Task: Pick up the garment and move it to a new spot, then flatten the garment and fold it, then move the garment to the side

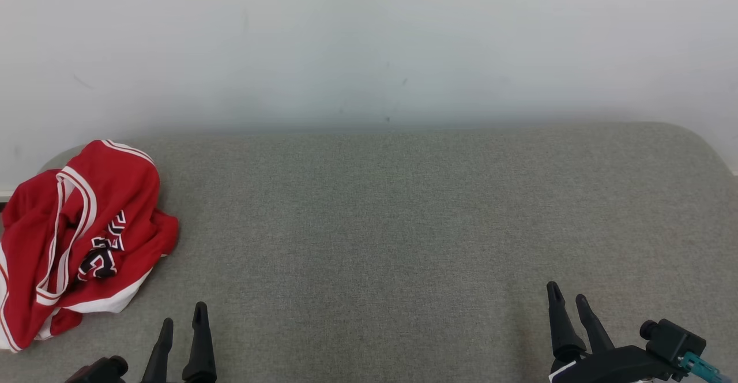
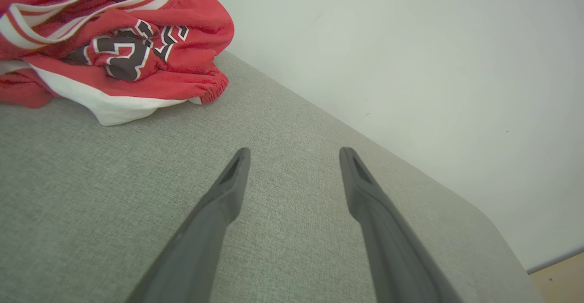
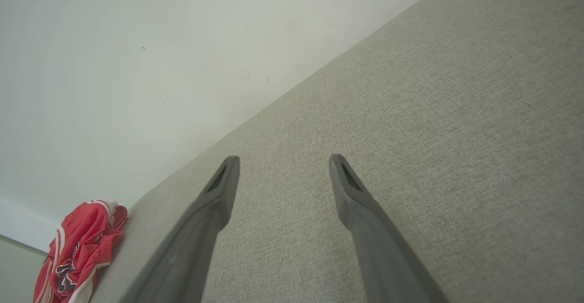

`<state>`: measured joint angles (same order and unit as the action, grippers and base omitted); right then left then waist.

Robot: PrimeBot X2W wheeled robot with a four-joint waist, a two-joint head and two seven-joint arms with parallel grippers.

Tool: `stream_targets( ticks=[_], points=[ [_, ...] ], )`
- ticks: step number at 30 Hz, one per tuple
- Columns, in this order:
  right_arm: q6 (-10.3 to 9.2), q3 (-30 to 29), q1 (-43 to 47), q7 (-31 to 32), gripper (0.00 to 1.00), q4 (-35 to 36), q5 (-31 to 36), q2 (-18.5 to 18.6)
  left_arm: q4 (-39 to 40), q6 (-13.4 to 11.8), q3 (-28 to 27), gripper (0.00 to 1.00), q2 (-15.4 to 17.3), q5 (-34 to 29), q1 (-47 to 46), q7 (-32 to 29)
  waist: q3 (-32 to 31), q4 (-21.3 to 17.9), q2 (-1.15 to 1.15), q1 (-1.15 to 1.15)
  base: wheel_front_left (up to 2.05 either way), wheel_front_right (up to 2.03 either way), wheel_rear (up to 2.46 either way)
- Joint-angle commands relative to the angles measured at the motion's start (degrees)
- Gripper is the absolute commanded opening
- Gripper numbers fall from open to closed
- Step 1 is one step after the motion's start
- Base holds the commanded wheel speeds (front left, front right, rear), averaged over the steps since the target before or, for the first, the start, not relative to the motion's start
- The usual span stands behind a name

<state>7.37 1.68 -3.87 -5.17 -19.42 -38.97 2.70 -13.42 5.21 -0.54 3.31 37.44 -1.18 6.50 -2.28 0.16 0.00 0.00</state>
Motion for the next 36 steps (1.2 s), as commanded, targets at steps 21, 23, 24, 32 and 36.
stream_targets(
  ticks=[21,23,24,32,36],
  points=[
    [0.15,0.2,1.1,-1.4,1.00,1.3,15.2,0.2,-0.2,-0.2,1.1,1.00,0.6,-13.3,0.8,3.5,-0.9,0.1,0.00,0.00,0.00,0.00,0.00],
    [0.15,0.4,1.2,-1.4,1.00,1.5,16.4,0.2,-0.4,-0.1,1.1,1.00,0.6,-14.2,0.8,3.8,-1.0,0.1,0.00,0.00,0.00,0.00,0.00],
    [0.16,0.5,1.2,-1.4,1.00,1.6,17.0,0.2,-0.5,-0.1,1.1,1.00,0.6,-14.7,0.8,3.8,-1.1,0.1,0.00,0.00,0.00,0.00,0.00],
    [0.16,1.0,1.5,-1.6,1.00,1.8,20.9,0.2,-1.0,0.0,1.1,1.00,0.5,-18.1,0.7,4.8,-1.3,0.2,0.00,0.00,0.00,0.00,0.00],
    [0.17,1.2,1.6,-2.1,1.00,2.0,22.9,0.2,-0.7,0.0,1.0,1.00,0.4,-19.9,0.8,5.3,-1.4,0.2,0.00,0.00,0.00,0.00,0.00]
  ],
)
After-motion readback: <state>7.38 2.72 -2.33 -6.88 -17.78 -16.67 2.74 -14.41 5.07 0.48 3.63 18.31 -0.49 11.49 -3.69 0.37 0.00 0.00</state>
